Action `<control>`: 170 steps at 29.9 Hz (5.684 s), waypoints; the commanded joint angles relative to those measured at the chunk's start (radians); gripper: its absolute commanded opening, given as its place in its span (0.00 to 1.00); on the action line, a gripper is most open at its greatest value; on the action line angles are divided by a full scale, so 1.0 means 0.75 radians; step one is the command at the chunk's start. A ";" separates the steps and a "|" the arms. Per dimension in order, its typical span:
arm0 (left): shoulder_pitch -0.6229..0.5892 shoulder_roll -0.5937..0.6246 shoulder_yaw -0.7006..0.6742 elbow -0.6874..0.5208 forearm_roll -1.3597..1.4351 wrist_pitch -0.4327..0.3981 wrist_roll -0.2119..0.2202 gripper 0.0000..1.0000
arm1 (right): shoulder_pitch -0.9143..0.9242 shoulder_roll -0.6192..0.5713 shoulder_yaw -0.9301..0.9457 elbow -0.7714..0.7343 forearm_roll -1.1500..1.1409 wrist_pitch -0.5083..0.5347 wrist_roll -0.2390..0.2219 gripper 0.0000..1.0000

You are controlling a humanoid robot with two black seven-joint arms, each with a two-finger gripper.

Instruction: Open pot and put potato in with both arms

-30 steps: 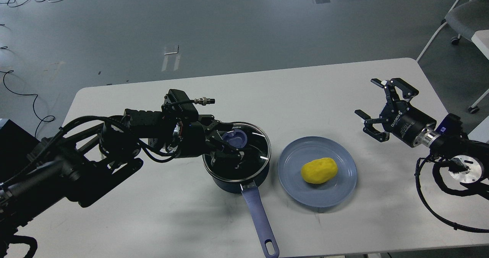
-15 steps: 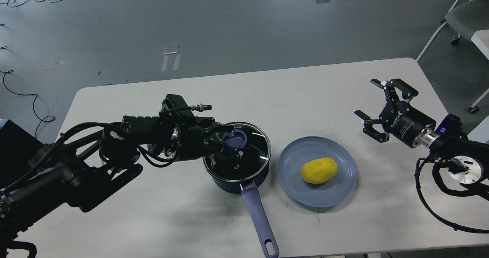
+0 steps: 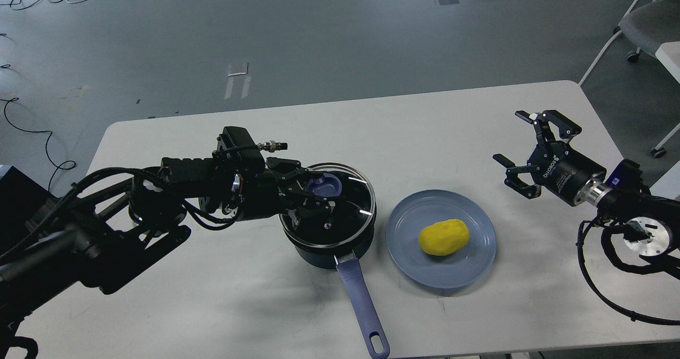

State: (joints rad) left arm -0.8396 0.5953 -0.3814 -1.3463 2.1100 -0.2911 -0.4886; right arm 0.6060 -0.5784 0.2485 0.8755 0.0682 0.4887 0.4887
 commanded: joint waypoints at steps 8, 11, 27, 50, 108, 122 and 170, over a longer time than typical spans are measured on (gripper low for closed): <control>-0.010 0.323 0.024 -0.019 -0.095 0.138 0.000 0.40 | 0.002 0.002 0.000 0.001 -0.003 0.000 0.000 0.97; 0.029 0.399 0.085 -0.007 -0.120 0.218 0.000 0.41 | 0.002 0.010 -0.002 0.001 -0.009 0.000 0.000 0.97; 0.240 0.421 0.128 0.249 -0.187 0.341 0.000 0.44 | 0.004 0.008 -0.004 0.001 -0.011 0.000 0.000 0.97; 0.293 0.303 0.130 0.419 -0.250 0.364 0.000 0.96 | 0.008 0.000 -0.004 -0.004 -0.013 0.000 0.000 0.97; -0.046 0.294 -0.052 0.300 -2.545 -0.260 0.000 0.98 | 1.342 0.464 -1.417 0.422 -2.173 -0.249 0.000 0.98; -0.040 0.294 -0.054 0.300 -2.545 -0.262 0.000 0.98 | 1.286 0.524 -1.436 0.385 -2.169 -0.275 0.000 0.94; -0.034 0.284 -0.064 0.300 -2.550 -0.263 0.000 0.98 | 1.399 0.771 -1.311 0.086 -1.647 -0.404 0.000 0.25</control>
State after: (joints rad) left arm -0.8651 0.8084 -0.4293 -1.1213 0.1984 -0.4888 -0.4887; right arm 1.6828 -0.0003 -0.7294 0.9546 -1.1676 0.1940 0.4885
